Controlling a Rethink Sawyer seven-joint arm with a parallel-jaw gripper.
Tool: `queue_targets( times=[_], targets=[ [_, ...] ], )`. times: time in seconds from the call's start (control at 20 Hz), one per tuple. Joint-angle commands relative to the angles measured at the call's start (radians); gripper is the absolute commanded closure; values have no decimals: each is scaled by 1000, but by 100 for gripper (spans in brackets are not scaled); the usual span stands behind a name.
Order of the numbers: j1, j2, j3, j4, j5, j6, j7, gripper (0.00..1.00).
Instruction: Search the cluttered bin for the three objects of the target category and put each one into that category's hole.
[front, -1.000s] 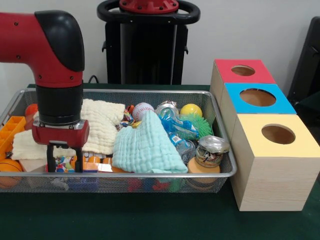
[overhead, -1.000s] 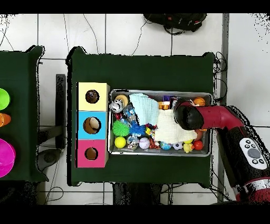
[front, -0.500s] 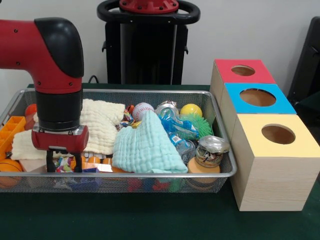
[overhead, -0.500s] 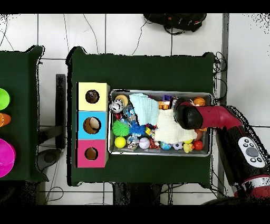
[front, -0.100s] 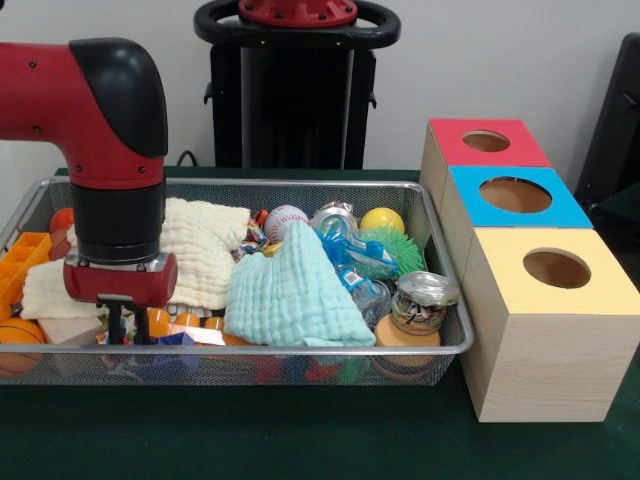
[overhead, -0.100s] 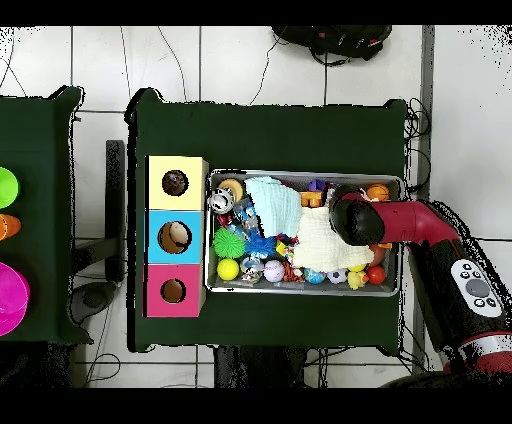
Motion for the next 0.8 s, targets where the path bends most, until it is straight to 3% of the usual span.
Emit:
queue_targets(
  times=[0.05,0.35,0.8],
  targets=[
    [-3,62,5,-9,-49,-1,-136,100],
    [-6,29,2,17,-22,51,-145,100],
    [75,-148,-63,96,98,274,-74,100]
  ],
)
